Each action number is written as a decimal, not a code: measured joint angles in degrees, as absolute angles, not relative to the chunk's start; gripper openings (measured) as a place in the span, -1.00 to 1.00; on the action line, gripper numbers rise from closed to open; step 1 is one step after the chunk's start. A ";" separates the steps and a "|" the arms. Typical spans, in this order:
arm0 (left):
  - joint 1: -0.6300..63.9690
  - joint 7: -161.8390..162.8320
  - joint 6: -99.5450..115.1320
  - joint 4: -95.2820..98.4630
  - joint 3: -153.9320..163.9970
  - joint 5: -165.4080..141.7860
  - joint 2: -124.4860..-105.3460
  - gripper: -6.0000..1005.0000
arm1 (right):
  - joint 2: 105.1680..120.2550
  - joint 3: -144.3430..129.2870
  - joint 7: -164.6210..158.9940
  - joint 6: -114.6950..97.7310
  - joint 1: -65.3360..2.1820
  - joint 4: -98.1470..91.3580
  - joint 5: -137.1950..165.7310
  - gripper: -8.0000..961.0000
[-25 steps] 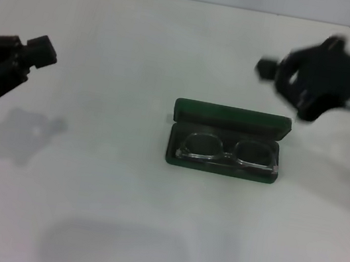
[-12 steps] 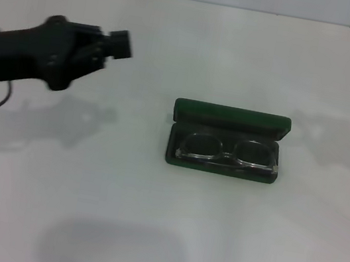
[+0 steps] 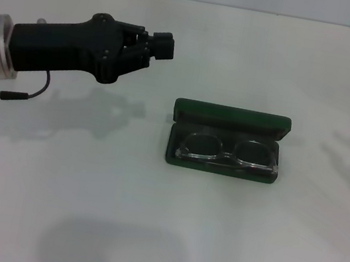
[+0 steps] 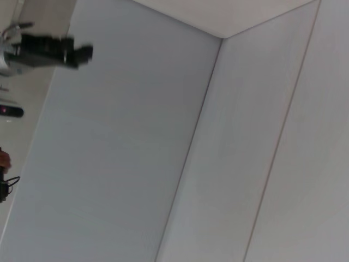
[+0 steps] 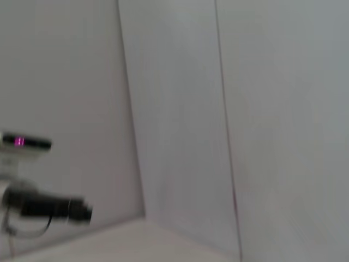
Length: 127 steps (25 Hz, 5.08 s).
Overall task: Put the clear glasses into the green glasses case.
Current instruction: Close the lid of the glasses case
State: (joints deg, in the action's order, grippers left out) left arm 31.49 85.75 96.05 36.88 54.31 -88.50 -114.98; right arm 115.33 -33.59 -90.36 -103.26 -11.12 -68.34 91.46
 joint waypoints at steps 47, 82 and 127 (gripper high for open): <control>18.94 82.03 102.79 37.37 50.27 -79.73 -115.67 -0.82 | 116.09 -91.73 -140.07 -92.86 -31.75 -93.44 148.19 -0.99; 18.71 79.04 102.74 33.71 50.71 -79.89 -116.19 -0.82 | 115.96 -97.37 -139.50 -81.74 -33.56 -81.29 148.47 -0.99; 18.98 78.74 102.76 32.92 50.62 -80.51 -115.86 -0.82 | 116.00 -99.84 -138.33 -79.40 -25.46 -93.44 147.43 -0.99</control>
State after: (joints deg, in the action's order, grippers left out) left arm 18.98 78.74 102.76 32.92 50.62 -80.51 -115.86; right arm 116.00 -99.84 -138.33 -79.40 -25.46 -93.44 147.43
